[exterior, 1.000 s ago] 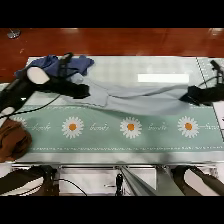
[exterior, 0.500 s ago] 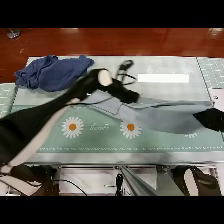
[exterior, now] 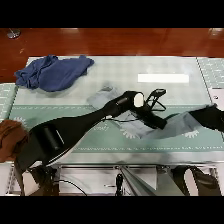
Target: Fold the shirts.
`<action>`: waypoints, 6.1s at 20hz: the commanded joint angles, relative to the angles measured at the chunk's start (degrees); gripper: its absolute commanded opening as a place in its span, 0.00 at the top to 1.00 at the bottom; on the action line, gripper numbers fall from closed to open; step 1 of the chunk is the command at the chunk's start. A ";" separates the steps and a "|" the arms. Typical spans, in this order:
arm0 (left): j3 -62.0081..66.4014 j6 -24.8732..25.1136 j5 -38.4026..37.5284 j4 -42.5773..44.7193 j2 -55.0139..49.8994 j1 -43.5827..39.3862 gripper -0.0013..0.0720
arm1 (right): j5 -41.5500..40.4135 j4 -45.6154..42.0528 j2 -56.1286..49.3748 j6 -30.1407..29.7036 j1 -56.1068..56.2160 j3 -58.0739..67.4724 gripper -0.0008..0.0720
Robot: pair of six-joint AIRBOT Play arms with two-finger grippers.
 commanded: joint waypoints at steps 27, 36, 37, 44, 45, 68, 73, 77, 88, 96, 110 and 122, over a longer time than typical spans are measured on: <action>-56.46 1.25 -6.16 17.33 81.18 63.80 0.96 | -23.26 14.95 -83.14 0.66 46.86 52.26 0.13; -56.61 4.04 -5.18 15.17 77.59 63.67 0.96 | -11.34 -27.34 -46.53 12.61 30.51 31.21 0.14; -56.63 4.04 -5.16 15.15 77.59 63.67 0.96 | -17.49 -29.66 -39.19 18.08 29.35 21.38 0.14; -58.62 4.00 -4.09 15.17 77.57 57.79 0.96 | -50.77 -1.33 -18.32 35.52 31.78 -28.79 0.14; -59.23 3.96 -3.96 15.17 77.57 56.57 0.96 | -50.12 0.00 -20.68 32.57 32.13 -28.74 0.14; -60.67 3.78 -1.11 15.17 77.59 53.81 0.96 | -9.90 -2.05 -54.21 4.63 24.17 48.13 0.95; -60.67 3.80 -1.29 15.17 77.59 53.81 0.96 | 8.48 -2.16 -54.03 4.85 10.25 58.71 0.95; -60.67 3.80 -1.31 15.17 77.59 53.81 0.96 | 16.57 -5.60 -50.99 6.19 -2.01 59.60 0.95; -60.67 3.80 -1.25 15.17 77.59 53.81 0.96 | 23.96 -32.79 -30.88 5.90 -27.21 35.69 0.95; -60.65 3.89 -0.15 15.21 77.59 53.83 0.96 | 18.99 -41.77 -19.02 8.85 -37.83 15.28 0.13; -30.16 5.14 -6.08 19.76 43.39 41.55 0.96 | -13.09 -29.90 -42.32 8.41 32.09 24.98 0.95; -36.48 3.34 -6.34 20.83 41.03 45.29 0.96 | -9.73 -37.77 -52.00 13.00 35.17 23.06 0.95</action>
